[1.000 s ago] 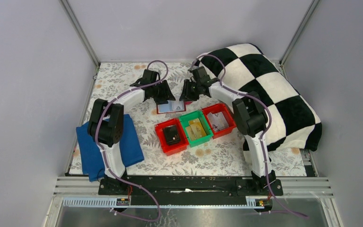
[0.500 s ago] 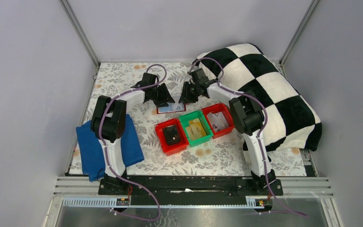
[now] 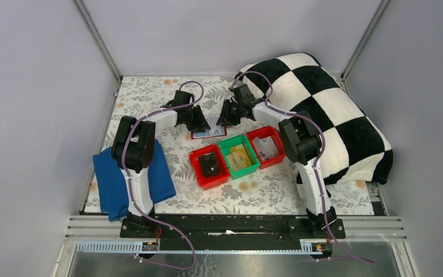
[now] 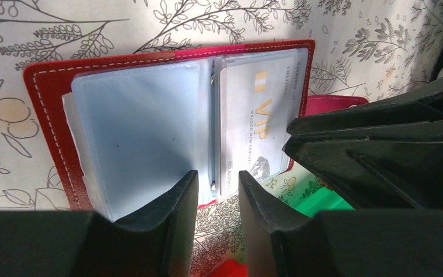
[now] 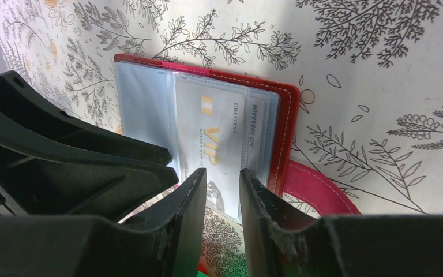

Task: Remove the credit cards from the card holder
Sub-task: Open the card holder at the center of the board.

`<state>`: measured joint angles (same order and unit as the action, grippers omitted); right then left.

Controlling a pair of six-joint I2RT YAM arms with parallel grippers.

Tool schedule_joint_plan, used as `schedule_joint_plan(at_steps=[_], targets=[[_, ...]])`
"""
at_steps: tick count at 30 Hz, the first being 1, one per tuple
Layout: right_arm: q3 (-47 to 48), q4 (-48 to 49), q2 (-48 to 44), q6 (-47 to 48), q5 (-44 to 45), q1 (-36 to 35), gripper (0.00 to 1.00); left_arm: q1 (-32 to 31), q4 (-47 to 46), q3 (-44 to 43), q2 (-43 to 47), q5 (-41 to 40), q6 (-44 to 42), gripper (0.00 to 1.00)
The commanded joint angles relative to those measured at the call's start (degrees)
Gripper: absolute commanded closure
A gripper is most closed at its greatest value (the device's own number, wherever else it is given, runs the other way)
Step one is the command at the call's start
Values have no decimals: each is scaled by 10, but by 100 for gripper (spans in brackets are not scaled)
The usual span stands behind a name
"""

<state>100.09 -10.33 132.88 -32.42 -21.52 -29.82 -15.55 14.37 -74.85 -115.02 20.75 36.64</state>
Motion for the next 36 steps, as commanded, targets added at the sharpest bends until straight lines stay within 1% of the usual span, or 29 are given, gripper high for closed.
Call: schedule_joint_plan(at_steps=[1,7,13,15,18,26,31,36], targets=[[-15,26,4,-16,-23,1,65,2,15,-13,-6,-19,-21,65],[-24,34,3,-20,-25,4,65,2,18,-17,-4,-22,-24,66],[-31,34,-2,-18,-26,6,66,1,10,-19,30,-28,-34,66],[-33,34,-3,-16,-25,7,66,-1,-10,-12,49,-25,-37,64],[-33,35,-4,-15,-24,7,65,-7,-25,-9,67,-31,-43,59],[-35,38,-4,-18,-25,7,66,-9,-23,-20,36,-22,-27,61],[-38,39,-4,-18,-25,8,66,-8,-30,-18,11,-23,-15,65],[-42,42,-4,-21,-26,8,66,-7,-43,-5,8,-35,-7,68]])
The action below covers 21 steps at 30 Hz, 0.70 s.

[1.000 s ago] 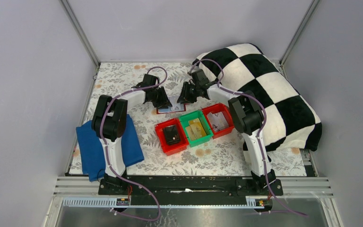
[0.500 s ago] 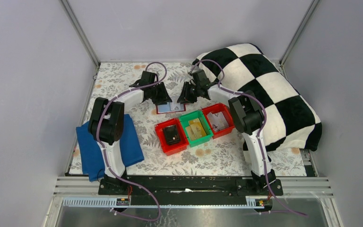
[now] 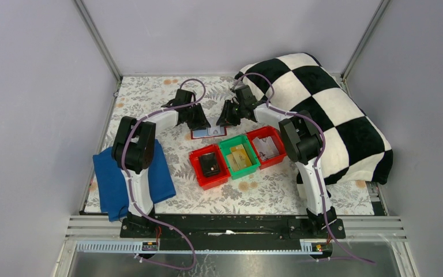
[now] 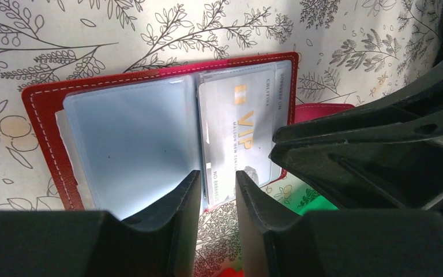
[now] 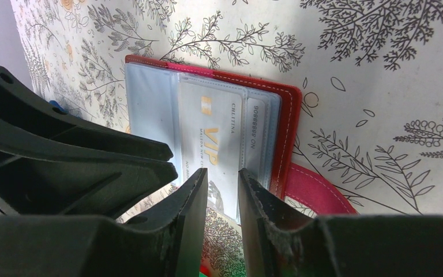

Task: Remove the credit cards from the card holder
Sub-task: Open the card holder at the center of the board, then remove the credit card from the card holder.

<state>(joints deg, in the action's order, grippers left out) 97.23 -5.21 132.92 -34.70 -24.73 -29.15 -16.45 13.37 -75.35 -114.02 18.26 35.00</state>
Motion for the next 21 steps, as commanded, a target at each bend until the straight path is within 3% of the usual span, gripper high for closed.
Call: schedule_joint_plan(at_steps=[1,21], targets=[[-13,-8,-4,2,6,1,66,4,-39,2,-3,-5,13,69],[-22,31,10,-37,-43,5,69,22,-38,30,-8,2,-3,80]])
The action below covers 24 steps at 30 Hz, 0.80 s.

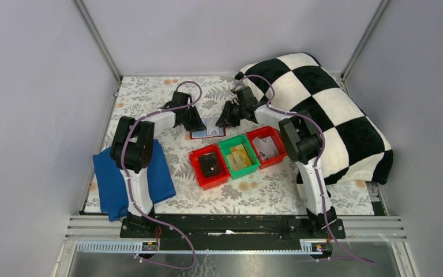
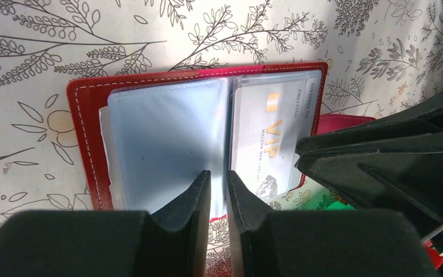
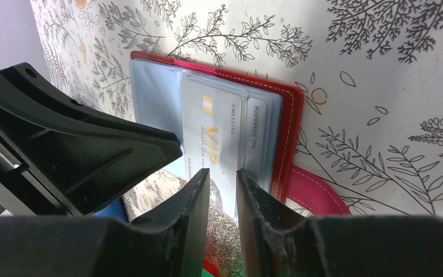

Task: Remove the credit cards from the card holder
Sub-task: Remove the credit card from the card holder.

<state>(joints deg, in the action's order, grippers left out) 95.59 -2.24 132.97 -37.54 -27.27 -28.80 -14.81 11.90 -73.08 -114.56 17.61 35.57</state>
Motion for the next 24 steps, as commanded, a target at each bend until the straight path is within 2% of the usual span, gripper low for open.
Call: schedule_joint_plan(at_steps=[1,11,18,24], targets=[[-4,1,11,-8,-18,1,70,6,-27,7,-3,14,-7,80],[-1,0,12,-6,-23,2,80,10,-49,11,2,42,3,84],[7,1,21,-6,-48,2,89,13,-44,11,-4,34,8,84],[-1,-15,6,19,-31,13,89,21,-43,17,0,35,4,85]])
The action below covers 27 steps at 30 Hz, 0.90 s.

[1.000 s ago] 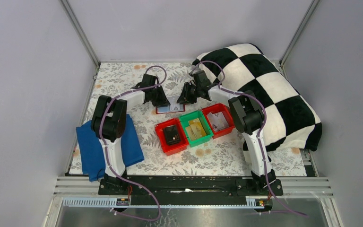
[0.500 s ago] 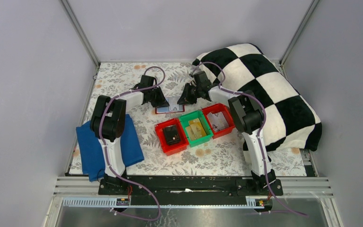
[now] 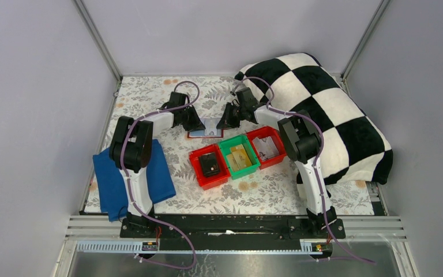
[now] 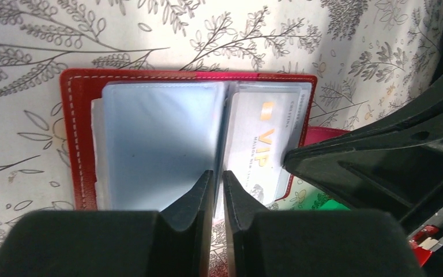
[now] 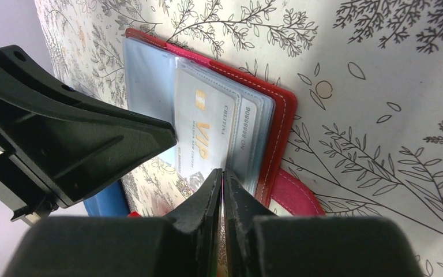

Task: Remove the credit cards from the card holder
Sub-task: Remove the credit card from the card holder.

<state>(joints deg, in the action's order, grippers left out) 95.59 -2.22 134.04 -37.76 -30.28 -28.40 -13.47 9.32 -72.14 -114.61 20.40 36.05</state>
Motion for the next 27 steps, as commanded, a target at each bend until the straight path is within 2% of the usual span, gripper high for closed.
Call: schedule_joint_plan(at_steps=[1,5,15,27], targets=[[-3,-15,-9,22,-1,12,89,9,-15,7,0,7,-1,85],[-3,-15,-24,30,1,16,89,10,13,-4,-8,-18,-4,87],[-46,74,-49,-1,-18,16,85,13,-10,13,5,2,0,87],[-60,107,-56,-17,-24,15,82,17,-25,19,13,24,9,86]])
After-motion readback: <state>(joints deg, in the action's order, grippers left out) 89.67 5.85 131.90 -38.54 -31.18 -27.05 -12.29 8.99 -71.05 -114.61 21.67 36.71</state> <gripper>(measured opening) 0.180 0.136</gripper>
